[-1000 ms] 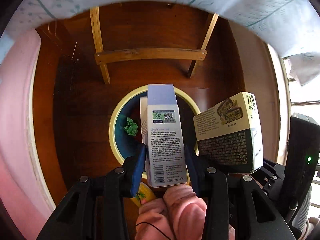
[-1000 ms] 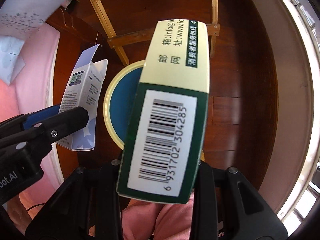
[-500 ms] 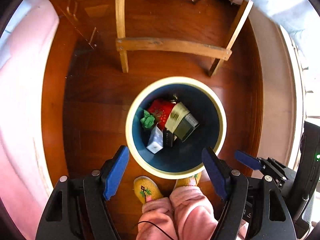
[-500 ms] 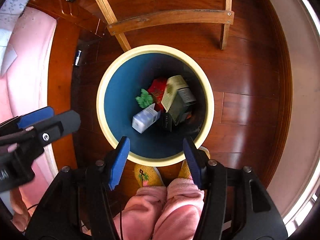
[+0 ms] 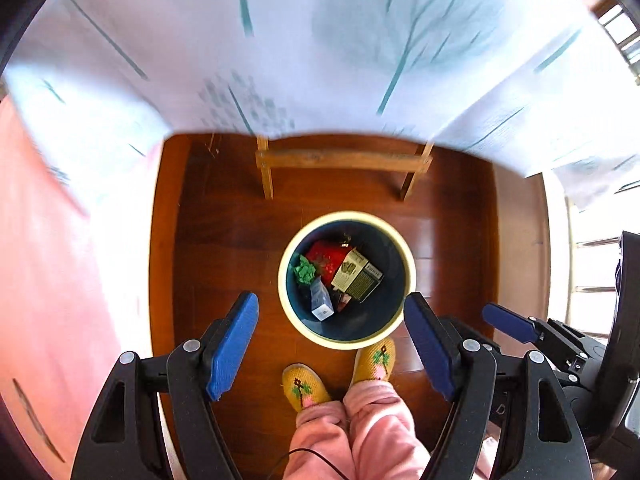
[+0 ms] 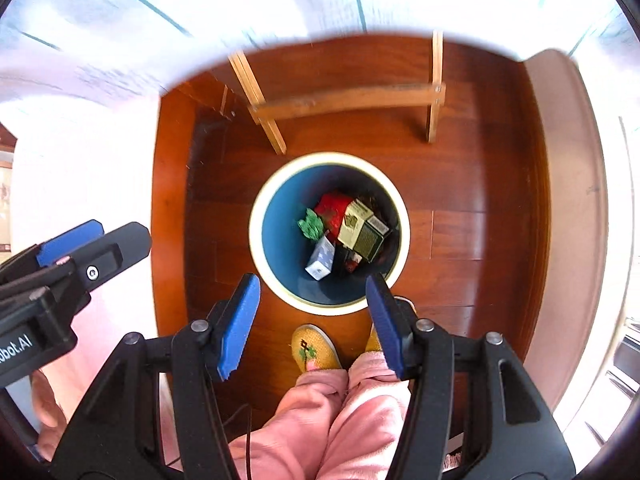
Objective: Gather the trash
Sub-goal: 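Raise both tools from the bin back over the table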
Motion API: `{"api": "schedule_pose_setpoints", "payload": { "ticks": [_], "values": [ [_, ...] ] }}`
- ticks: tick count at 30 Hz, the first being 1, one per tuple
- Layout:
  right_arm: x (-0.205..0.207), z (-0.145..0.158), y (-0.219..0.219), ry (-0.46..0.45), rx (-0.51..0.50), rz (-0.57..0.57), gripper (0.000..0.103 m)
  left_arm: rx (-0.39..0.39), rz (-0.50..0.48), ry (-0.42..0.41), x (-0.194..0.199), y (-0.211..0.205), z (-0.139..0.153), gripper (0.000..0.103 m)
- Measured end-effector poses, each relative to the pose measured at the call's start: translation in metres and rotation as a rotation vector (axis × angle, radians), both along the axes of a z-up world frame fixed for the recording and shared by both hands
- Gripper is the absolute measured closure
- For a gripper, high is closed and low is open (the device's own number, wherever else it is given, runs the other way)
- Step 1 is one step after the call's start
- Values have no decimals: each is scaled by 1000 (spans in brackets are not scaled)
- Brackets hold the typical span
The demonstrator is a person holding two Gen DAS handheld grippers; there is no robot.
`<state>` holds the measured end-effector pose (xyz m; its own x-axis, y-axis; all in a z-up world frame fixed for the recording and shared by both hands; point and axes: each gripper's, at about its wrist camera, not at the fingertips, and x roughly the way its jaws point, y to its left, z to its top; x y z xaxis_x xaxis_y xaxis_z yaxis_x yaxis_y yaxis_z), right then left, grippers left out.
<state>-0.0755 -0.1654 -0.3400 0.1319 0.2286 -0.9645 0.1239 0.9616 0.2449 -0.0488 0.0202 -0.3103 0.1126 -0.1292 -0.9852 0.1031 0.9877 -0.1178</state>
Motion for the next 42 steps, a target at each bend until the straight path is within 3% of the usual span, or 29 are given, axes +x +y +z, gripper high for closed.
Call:
{"api": "schedule_pose_setpoints", "payload": {
  "ticks": [15,25,33,42],
  "values": [
    [-31,197,9,-136,29,-26,51,-54,-61,-161,-32,19,198,27],
    [-42,313,19,-284,16,-56,51,-103,-118,-365,-41,29,320,27],
    [-28,395,13,-444,-21,-108,51,-113,-146,-479,-24,34,387,27],
    [17,438,-21,-521,-56,-168,51,-107,-185,-549,23,11,428,27]
  ]
}}
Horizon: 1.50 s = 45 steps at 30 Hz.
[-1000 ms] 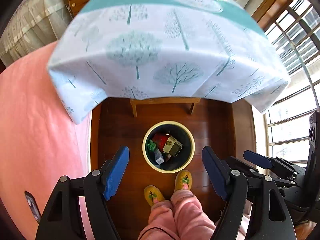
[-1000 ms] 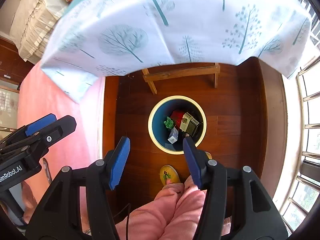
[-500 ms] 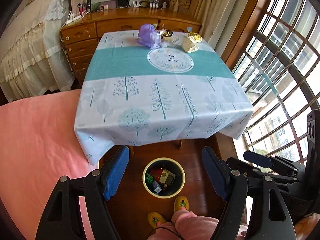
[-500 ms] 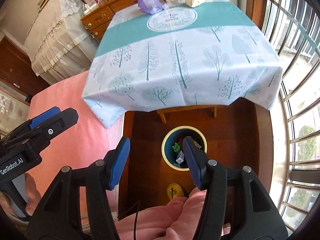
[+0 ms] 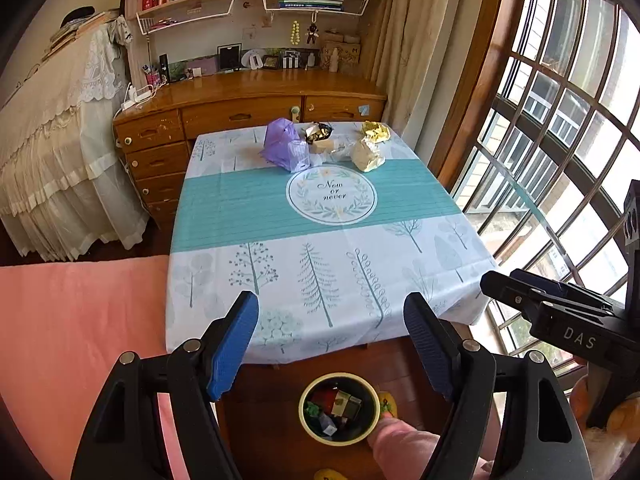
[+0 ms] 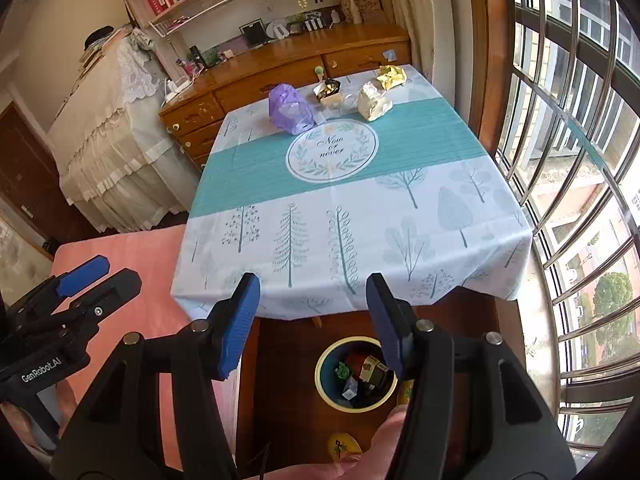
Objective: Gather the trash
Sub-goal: 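Raise both tools from the bin back over the table, then grasp the cream crumpled paper with the right gripper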
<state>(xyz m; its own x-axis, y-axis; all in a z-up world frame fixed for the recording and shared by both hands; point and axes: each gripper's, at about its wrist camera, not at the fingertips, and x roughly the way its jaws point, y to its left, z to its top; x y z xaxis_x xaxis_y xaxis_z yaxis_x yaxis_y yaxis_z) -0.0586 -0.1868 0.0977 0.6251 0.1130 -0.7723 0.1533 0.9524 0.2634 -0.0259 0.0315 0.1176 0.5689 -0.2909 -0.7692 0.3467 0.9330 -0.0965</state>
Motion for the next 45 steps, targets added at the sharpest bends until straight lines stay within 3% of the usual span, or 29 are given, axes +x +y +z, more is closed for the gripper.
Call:
{"api": "schedule_pose_setpoints", "payload": {
  "ticks": [4,10,14,19,22,26,32,40,42,44,45],
  "values": [
    [41,0,-26,-6,-11,-13,51,10,-17,-13,39,-27,5,27],
    [142,-34,-76,21,35,28,51,58,17,-24,133,-83,-2,27],
    [223,-65,-118,76,76,50,51,98,35,83,215,-128,-30,27],
    [322,-102,-164,134,148,106,50,179,40,128,310,-185,-66,27],
    [379,-126,-184,158,171,120,40,202,49,159,363,-210,-87,27],
    [447,-160,-202,184,199,109,35,236,50,189,423,-236,-117,27],
    [513,-205,-211,227,234,97,32,239,79,257,479,-248,-158,27],
    [560,-251,-211,267,266,95,32,260,83,287,502,-245,-189,27],
    [562,-255,-213,257,279,87,38,272,69,292,506,-251,-195,27],
    [565,-257,-215,249,279,95,62,282,60,297,513,-256,-201,27],
    [565,-258,-216,245,282,101,66,284,57,299,516,-258,-204,27]
  ]
}}
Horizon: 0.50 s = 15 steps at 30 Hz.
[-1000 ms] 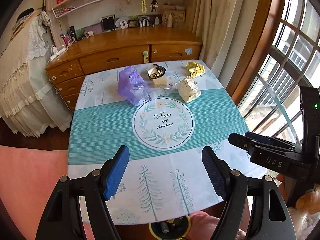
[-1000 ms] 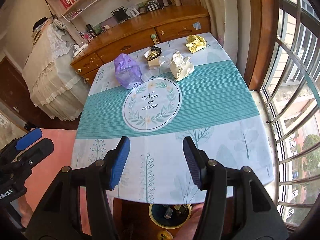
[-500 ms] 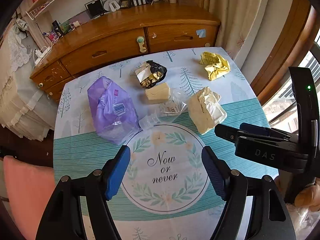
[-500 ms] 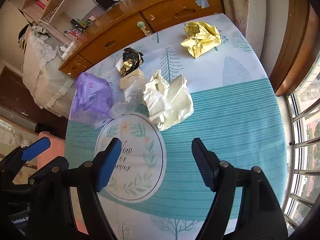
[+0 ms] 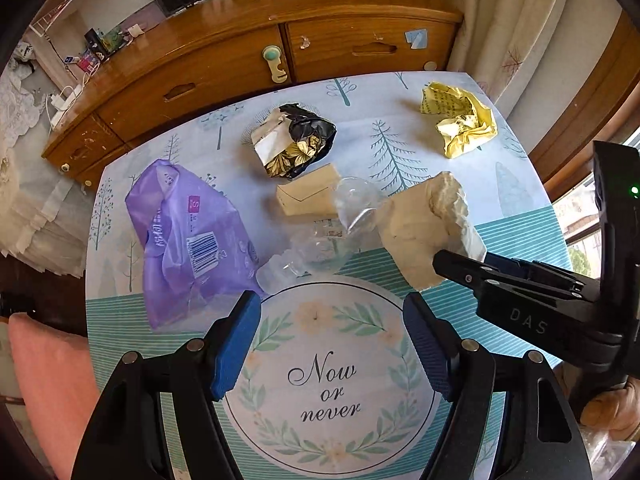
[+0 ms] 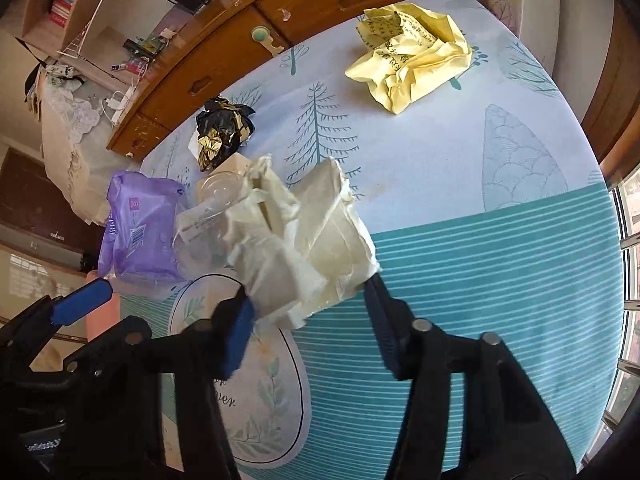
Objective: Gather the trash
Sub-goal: 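Grasp the cream crumpled paper with the right gripper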
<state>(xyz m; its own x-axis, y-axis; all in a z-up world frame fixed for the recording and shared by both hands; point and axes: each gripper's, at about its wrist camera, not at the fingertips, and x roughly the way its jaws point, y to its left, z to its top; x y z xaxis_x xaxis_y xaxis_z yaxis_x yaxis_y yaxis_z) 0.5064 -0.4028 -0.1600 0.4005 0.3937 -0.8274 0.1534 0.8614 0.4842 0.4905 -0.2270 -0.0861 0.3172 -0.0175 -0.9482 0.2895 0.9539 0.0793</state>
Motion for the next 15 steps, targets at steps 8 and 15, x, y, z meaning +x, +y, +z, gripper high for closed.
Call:
{"api": "schedule_pose_setpoints", "payload": {
  "ticks": [8,15],
  "values": [
    [-14,12,-17,-55,14,-7,83,12,-25,13,35,-19,-22,28],
    [-24,13,-30,-58,39,-25,83,-16,-55,69,49,-29,-37,35]
  ]
}}
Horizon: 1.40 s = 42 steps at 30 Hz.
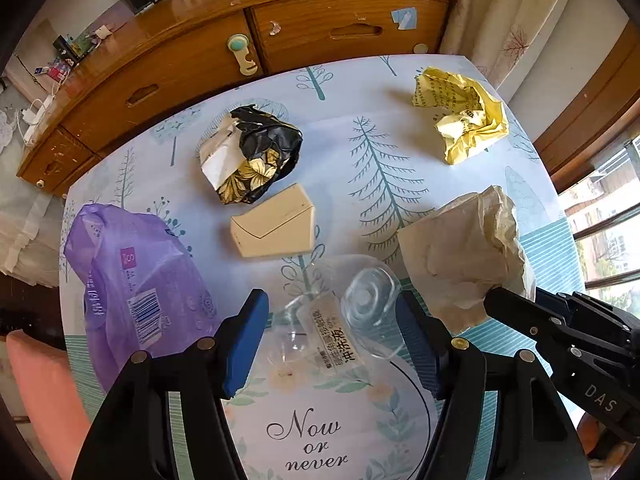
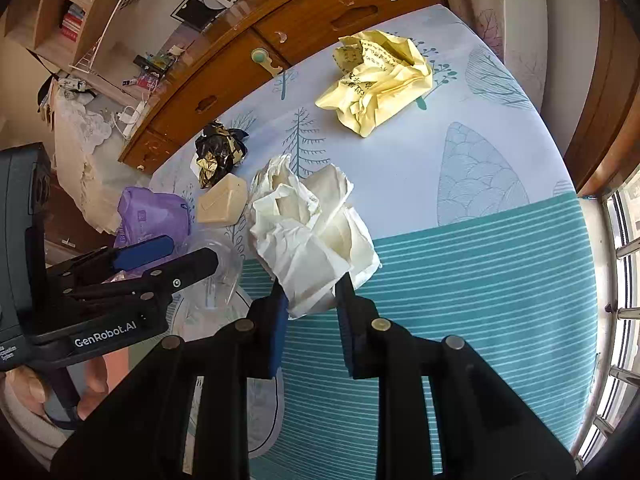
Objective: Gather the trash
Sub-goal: 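Grasp the cream crumpled paper with the right gripper, then lower the left gripper onto the clear plastic cup and close it, then carry the cup and cream paper over the bin with both grippers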
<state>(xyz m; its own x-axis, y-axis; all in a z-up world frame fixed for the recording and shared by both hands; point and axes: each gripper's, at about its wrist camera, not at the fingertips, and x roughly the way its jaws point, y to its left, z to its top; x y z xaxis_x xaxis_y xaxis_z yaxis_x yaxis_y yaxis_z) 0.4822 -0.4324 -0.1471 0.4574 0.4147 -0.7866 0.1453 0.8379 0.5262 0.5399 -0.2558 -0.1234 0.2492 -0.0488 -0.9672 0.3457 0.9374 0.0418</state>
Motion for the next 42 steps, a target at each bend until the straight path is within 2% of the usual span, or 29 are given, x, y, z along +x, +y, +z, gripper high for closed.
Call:
{"api": "schedule_pose_setpoints", "payload": {
  "ticks": [3,7,13,16,19,20,25,26,27,34,42],
  "values": [
    [-5,0,-5,-1,3,-8,83,-37,-10,13,-2,1,2,35],
    [-7,-2,-6,1,16,-19,83,-32,-42,6,-8,2,3,35],
    [-7,-5,-5,3,25,-25,83,36,-67,9,-8,1,-13,35],
    [-8,-6,-4,2,21,-22,83,93,-86,-30,-8,-5,-20,35],
    [-10,-5,-3,1,18,-21,83,120,-72,-43,-5,-4,-25,42],
    [-11,-4,-3,0,17,-22,83,118,-58,-37,-2,-2,-27,47],
    [-15,-4,-1,-1,13,-21,85,77,7,-13,12,6,-28,54],
    [-15,-4,-1,-3,12,-22,85,70,9,-15,12,7,-26,69],
    [-17,-3,-1,-5,13,-24,85,70,7,-18,12,6,-25,80],
    [-33,7,3,-22,1,-7,87,24,27,8,-16,6,-12,80],
    [-76,29,15,-40,-5,8,88,-60,32,-7,-90,19,26,81]
  ]
}}
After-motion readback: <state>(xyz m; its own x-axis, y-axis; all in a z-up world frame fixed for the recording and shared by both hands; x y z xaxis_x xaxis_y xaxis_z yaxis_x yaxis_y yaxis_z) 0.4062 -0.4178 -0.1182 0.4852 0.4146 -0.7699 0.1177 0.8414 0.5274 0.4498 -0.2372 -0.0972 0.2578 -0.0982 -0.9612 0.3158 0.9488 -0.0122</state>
